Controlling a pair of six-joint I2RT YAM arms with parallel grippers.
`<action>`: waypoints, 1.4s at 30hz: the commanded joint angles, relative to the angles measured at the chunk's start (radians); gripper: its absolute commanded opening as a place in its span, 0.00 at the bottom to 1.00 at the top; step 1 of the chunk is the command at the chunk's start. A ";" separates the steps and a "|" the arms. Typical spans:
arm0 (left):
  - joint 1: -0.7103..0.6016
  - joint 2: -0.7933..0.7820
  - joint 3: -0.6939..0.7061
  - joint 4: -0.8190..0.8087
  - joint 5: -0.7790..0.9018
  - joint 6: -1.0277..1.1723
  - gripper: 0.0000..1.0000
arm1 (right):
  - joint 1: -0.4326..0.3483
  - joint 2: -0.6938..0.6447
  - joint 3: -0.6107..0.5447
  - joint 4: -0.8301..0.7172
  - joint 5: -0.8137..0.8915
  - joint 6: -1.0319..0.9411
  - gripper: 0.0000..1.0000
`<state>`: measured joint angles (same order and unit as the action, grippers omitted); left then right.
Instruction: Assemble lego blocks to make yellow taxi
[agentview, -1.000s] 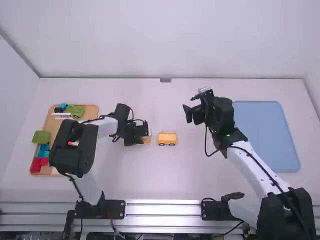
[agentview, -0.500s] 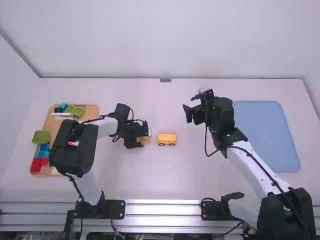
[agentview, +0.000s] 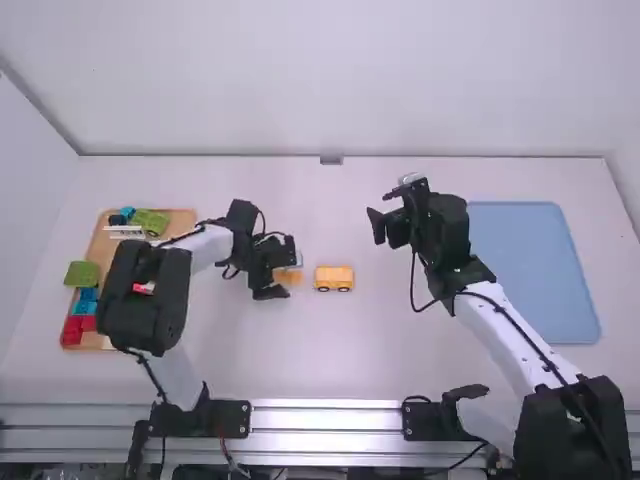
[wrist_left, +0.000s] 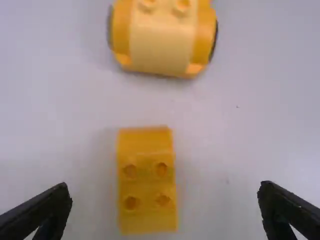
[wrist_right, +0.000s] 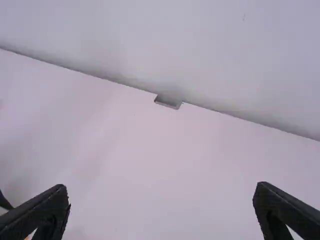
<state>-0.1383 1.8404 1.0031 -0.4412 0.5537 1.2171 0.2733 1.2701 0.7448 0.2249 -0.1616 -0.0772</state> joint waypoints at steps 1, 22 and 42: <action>0.050 -0.031 -0.008 0.018 0.122 0.007 0.99 | 0.002 -0.019 -0.006 -0.001 0.002 -0.002 0.98; 0.166 0.126 -0.244 0.552 0.471 -0.095 0.99 | 0.002 -0.019 -0.006 -0.012 0.002 -0.001 0.98; 0.170 0.144 -0.279 0.570 0.448 0.005 0.70 | 0.003 -0.019 -0.006 -0.012 0.001 0.003 0.98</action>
<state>0.0246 1.9785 0.7300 0.1287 0.9863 1.2030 0.2729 1.2701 0.7448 0.2134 -0.1619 -0.0803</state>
